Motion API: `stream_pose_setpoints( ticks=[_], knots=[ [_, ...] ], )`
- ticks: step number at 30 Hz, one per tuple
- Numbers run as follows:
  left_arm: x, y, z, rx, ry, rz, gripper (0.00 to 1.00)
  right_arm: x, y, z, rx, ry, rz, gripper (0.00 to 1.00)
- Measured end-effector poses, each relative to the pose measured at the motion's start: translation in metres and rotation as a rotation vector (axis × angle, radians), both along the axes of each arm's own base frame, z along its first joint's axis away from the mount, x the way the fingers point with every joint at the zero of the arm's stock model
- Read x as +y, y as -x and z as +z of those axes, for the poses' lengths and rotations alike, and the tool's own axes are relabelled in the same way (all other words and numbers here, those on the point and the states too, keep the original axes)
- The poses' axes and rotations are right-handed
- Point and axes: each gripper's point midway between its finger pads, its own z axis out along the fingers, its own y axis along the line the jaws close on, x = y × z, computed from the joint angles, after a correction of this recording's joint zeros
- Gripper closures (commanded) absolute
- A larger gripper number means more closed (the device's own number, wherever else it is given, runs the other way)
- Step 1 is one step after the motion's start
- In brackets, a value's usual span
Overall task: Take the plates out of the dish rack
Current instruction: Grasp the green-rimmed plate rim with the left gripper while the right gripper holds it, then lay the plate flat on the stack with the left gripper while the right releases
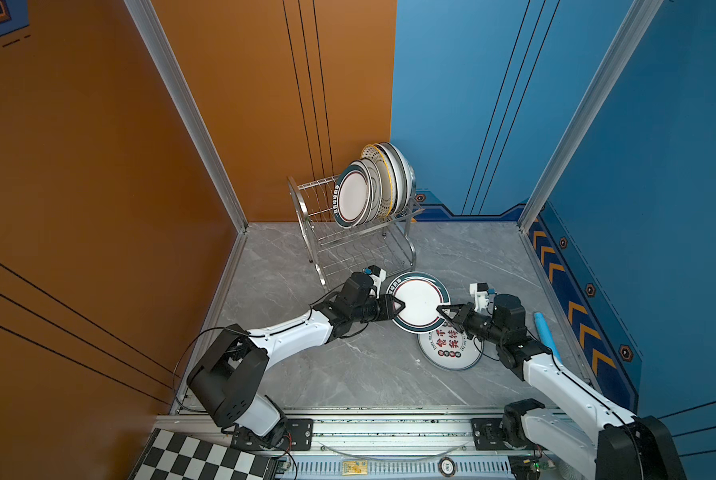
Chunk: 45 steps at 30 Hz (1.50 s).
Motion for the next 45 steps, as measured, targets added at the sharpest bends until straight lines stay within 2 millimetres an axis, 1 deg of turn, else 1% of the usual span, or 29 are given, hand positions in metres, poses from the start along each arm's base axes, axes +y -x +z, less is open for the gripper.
stream_pose_setpoints(
  ticks=[2, 5, 7, 9, 12, 14, 18, 21, 23, 26, 29, 33, 37, 40, 44, 45],
  knots=[
    [0.0, -0.002, 0.004, 0.006, 0.024, 0.005, 0.81, -0.001, -0.001, -0.004, 0.012, -0.005, -0.007, 0.99],
    [0.0, -0.004, 0.008, 0.016, 0.053, 0.013, 0.86, -0.001, -0.003, -0.008, 0.03, -0.013, -0.016, 0.91],
    [0.0, -0.005, 0.009, 0.017, 0.057, 0.015, 0.88, 0.0, -0.003, -0.008, 0.031, -0.014, -0.016, 0.88],
    [-0.001, -0.004, 0.01, 0.012, 0.06, 0.012, 0.91, 0.0, -0.004, -0.011, 0.038, -0.011, -0.016, 0.8],
    [-0.004, -0.001, 0.01, 0.006, 0.058, -0.002, 0.94, 0.0, -0.004, -0.013, 0.042, -0.008, -0.015, 0.59],
    [-0.006, 0.001, 0.01, 0.002, 0.056, -0.012, 0.96, 0.001, -0.004, -0.011, 0.027, -0.006, -0.011, 0.49],
    [-0.009, 0.004, 0.011, -0.002, 0.06, -0.024, 0.98, 0.001, -0.005, -0.009, 0.014, -0.006, -0.008, 0.36],
    [-0.011, 0.005, 0.012, -0.003, 0.065, -0.031, 1.0, -0.002, -0.007, -0.01, 0.014, -0.003, -0.019, 0.3],
    [-0.012, 0.006, 0.008, 0.005, 0.06, -0.036, 1.0, -0.006, -0.008, -0.011, 0.016, 0.007, -0.035, 0.26],
    [-0.017, 0.011, -0.001, 0.032, 0.05, -0.052, 1.0, -0.017, -0.007, -0.014, 0.025, 0.037, -0.071, 0.22],
    [-0.025, 0.018, -0.007, 0.054, 0.039, -0.071, 1.0, -0.032, -0.006, -0.015, 0.027, 0.075, -0.121, 0.18],
    [-0.03, 0.034, -0.02, 0.099, 0.001, -0.102, 1.0, -0.053, -0.009, -0.007, 0.005, 0.142, -0.19, 0.15],
    [-0.033, 0.044, -0.031, 0.14, -0.027, -0.114, 1.0, -0.076, -0.012, 0.003, -0.014, 0.222, -0.267, 0.08],
    [-0.035, 0.047, -0.033, 0.163, -0.037, -0.114, 1.0, -0.09, -0.01, 0.003, -0.003, 0.284, -0.311, 0.06],
    [-0.044, 0.046, -0.032, 0.173, -0.038, -0.119, 1.0, -0.105, -0.005, -0.002, 0.023, 0.357, -0.355, 0.05],
    [-0.046, 0.046, -0.033, 0.18, -0.038, -0.118, 1.0, -0.109, -0.003, -0.003, 0.03, 0.373, -0.364, 0.0]
  ],
)
